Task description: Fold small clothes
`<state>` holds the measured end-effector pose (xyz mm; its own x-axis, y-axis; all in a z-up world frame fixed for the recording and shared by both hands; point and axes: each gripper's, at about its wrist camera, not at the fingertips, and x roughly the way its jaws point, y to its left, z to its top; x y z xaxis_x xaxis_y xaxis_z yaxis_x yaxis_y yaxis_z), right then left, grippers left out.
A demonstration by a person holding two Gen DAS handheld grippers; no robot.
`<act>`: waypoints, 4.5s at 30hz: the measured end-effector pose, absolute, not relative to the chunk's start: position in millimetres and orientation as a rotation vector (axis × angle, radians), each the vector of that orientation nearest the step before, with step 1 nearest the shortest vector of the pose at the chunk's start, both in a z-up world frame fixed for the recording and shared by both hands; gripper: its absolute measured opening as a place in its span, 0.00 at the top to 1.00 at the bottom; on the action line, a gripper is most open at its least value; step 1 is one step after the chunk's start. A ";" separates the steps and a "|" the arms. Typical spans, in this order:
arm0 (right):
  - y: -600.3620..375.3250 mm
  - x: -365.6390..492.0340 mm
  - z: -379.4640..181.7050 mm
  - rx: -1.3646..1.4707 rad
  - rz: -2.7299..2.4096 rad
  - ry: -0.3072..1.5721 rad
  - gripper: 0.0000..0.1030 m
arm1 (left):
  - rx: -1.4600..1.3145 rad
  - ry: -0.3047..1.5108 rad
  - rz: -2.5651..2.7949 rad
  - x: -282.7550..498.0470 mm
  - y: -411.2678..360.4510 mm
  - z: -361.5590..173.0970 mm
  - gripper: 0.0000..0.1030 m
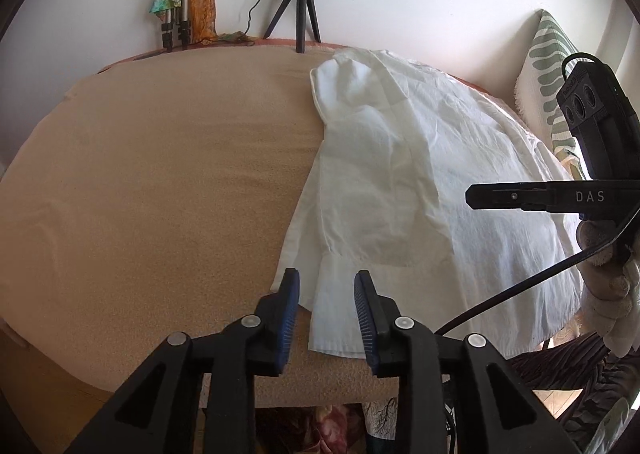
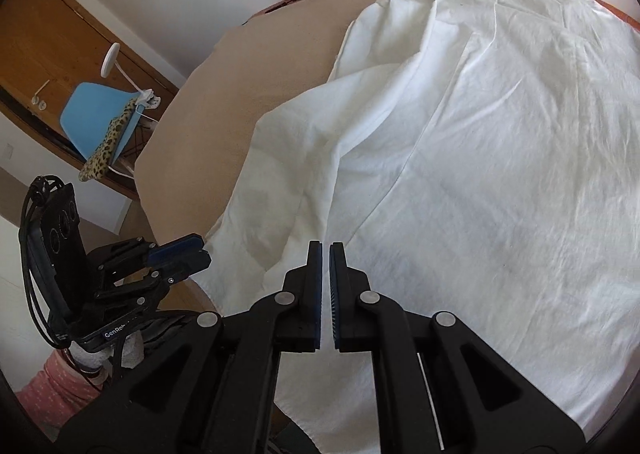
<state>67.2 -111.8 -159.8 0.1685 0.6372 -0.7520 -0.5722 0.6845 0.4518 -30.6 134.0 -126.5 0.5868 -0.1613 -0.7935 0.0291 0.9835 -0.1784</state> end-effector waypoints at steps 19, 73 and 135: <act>-70.0 103.6 -184.0 -0.023 0.805 1.136 0.75 | -0.335 0.995 -0.107 -5.1 154.5 -155.8 0.72; 79.8 269.3 -155.7 -0.444 0.439 1.115 0.94 | -0.408 0.890 -0.335 -29.8 138.5 -115.4 1.00; -247.1 248.8 -70.7 0.279 0.609 0.846 0.68 | 0.042 0.914 -0.364 -19.3 46.4 -107.0 0.79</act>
<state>248.8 -247.1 -70.7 0.5076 0.6042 -0.6143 -0.3904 0.7968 0.4612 -19.3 46.4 -107.0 0.5540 -0.2902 -0.7803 0.3255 0.9382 -0.1179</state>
